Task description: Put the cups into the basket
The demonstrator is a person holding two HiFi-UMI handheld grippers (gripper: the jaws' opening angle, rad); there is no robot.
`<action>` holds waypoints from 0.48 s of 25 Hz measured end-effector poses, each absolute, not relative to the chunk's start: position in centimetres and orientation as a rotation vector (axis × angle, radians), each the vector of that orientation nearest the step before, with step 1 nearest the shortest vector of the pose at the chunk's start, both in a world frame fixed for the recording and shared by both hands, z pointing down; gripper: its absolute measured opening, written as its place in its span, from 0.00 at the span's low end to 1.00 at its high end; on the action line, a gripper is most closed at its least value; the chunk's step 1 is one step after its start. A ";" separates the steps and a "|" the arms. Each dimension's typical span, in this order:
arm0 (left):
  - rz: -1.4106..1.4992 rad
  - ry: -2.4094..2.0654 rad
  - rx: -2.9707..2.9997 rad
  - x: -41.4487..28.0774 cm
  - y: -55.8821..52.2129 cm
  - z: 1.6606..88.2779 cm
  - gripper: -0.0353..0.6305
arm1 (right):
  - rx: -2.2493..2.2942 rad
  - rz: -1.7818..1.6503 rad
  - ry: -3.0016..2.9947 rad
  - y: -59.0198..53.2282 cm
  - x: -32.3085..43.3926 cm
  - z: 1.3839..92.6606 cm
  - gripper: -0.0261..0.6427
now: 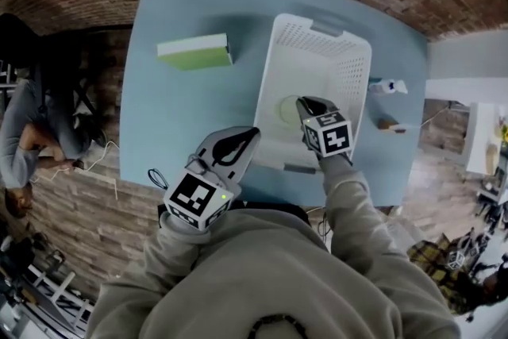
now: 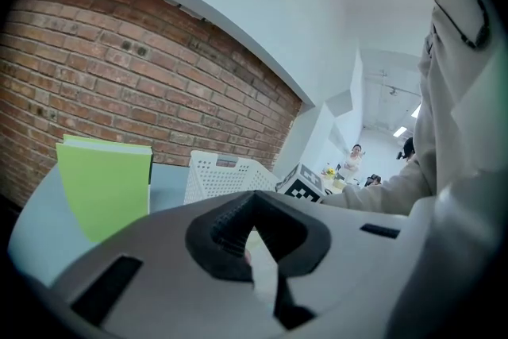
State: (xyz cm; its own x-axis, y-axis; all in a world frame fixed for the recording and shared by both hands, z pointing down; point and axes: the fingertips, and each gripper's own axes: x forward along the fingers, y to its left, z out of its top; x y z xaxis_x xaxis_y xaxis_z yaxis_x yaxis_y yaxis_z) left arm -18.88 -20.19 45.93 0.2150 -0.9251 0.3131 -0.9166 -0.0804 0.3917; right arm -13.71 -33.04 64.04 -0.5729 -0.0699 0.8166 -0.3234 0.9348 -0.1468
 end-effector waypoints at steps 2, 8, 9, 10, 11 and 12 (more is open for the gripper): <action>-0.025 -1.710 1.972 -19.2 -19.9 46.1 0.05 | 0.275 0.344 -2.157 -33.0 -13.7 64.6 0.09; -0.019 -1.713 1.941 -19.4 -18.9 47.1 0.05 | 0.272 0.334 -2.149 -33.2 -14.1 66.2 0.09; -0.018 -1.719 1.934 -19.5 -18.7 47.3 0.05 | 0.274 0.333 -2.149 -33.2 -14.3 66.4 0.09; -0.022 -1.727 1.928 -19.7 -18.5 47.4 0.05 | 0.274 0.329 -2.149 -33.1 -14.4 66.6 0.09; -0.028 -1.734 1.921 -19.9 -18.3 47.4 0.05 | 0.271 0.325 -2.148 -33.0 -14.4 66.7 0.09; -0.034 -1.738 1.913 -20.0 -18.2 47.5 0.05 | 0.266 0.322 -2.147 -32.9 -14.5 66.8 0.09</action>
